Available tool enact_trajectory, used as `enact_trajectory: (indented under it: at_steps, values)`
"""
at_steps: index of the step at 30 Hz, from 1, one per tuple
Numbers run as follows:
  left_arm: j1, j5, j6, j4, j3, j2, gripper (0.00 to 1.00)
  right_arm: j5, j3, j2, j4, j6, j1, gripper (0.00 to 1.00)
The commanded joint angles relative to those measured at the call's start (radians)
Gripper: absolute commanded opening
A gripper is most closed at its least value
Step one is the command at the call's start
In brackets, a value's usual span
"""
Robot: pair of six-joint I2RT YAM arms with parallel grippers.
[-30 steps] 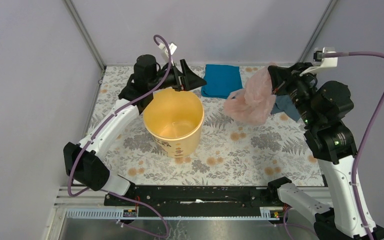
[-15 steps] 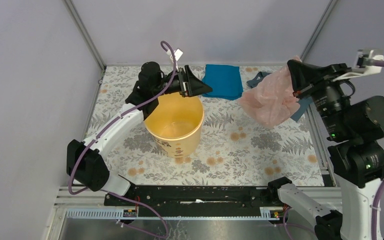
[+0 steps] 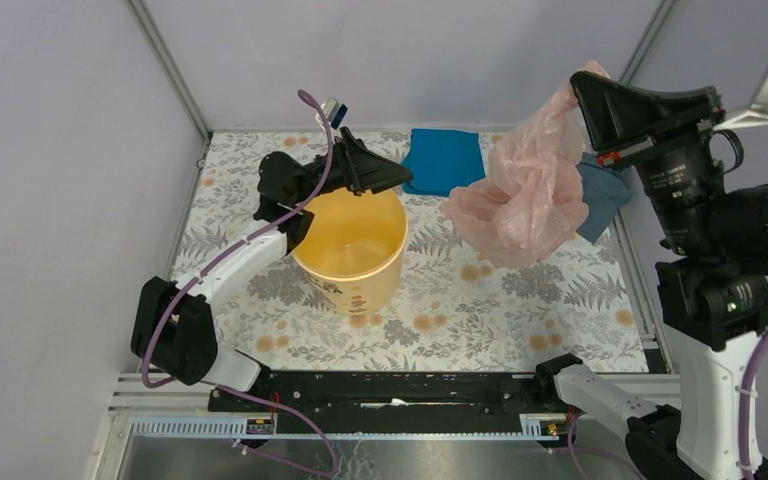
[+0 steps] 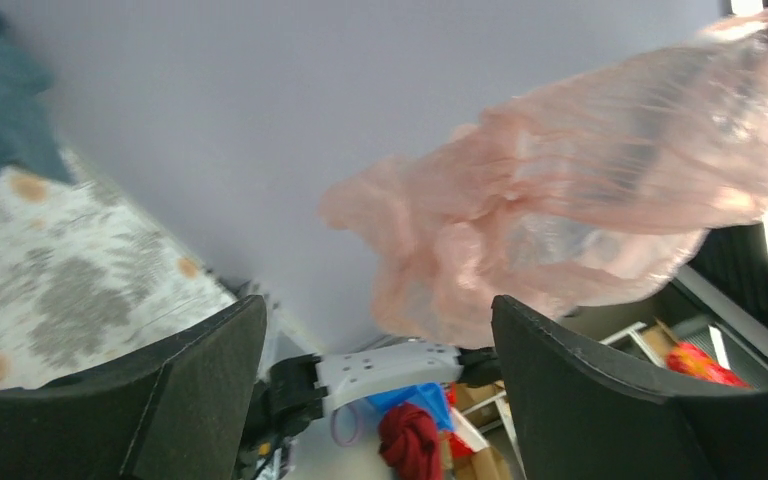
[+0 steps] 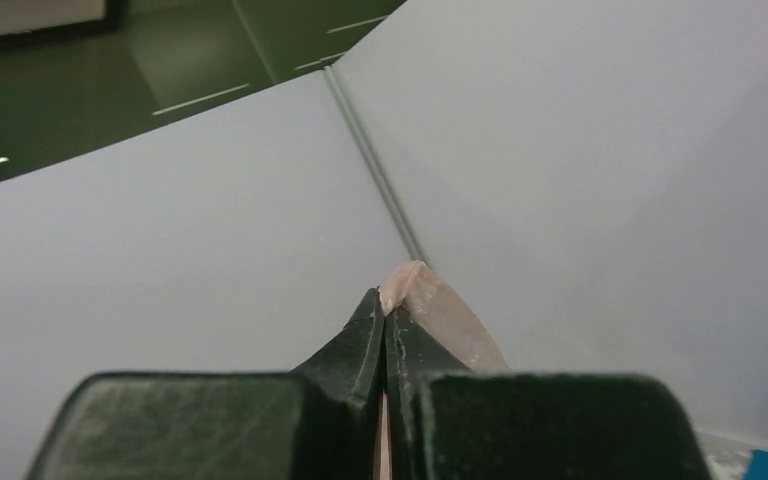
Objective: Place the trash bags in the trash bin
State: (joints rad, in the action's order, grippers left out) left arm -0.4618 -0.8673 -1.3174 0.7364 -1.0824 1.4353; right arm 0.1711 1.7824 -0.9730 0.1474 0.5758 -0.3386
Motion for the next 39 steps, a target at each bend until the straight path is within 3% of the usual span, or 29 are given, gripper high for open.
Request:
enact_trajectory:
  at_steps: [1, 6, 9, 14, 17, 18, 26, 39]
  values:
    - [0.0, -0.028, -0.301, 0.464, 0.03, 0.02, 0.85, 0.107, 0.032, -0.068, -0.194, 0.17, 0.0, 0.0]
    - [-0.015, 0.002, -0.425, 0.652, 0.084, 0.044, 0.8, 0.128, 0.053, -0.118, -0.257, 0.247, 0.0, 0.0]
    - [-0.025, 0.003, -0.405, 0.643, 0.116, 0.034, 0.73, 0.111, 0.053, -0.134, -0.295, 0.277, 0.0, 0.0]
    - [-0.026, 0.022, -0.345, 0.622, 0.172, -0.001, 0.73, 0.099, 0.069, -0.162, -0.339, 0.321, 0.0, 0.0]
    - [-0.028, 0.031, -0.319, 0.592, 0.176, 0.004, 0.57, 0.104, 0.081, -0.18, -0.37, 0.353, 0.0, 0.0]
    - [-0.029, 0.034, -0.327, 0.603, 0.171, 0.013, 0.56, 0.105, 0.088, -0.184, -0.373, 0.357, 0.002, 0.0]
    - [-0.043, 0.065, -0.347, 0.61, 0.076, 0.085, 0.55, 0.119, 0.101, -0.197, -0.398, 0.391, 0.001, 0.0]
    - [-0.167, 0.079, -0.315, 0.582, -0.031, 0.163, 0.5, 0.125, 0.089, -0.194, -0.423, 0.413, 0.001, 0.0]
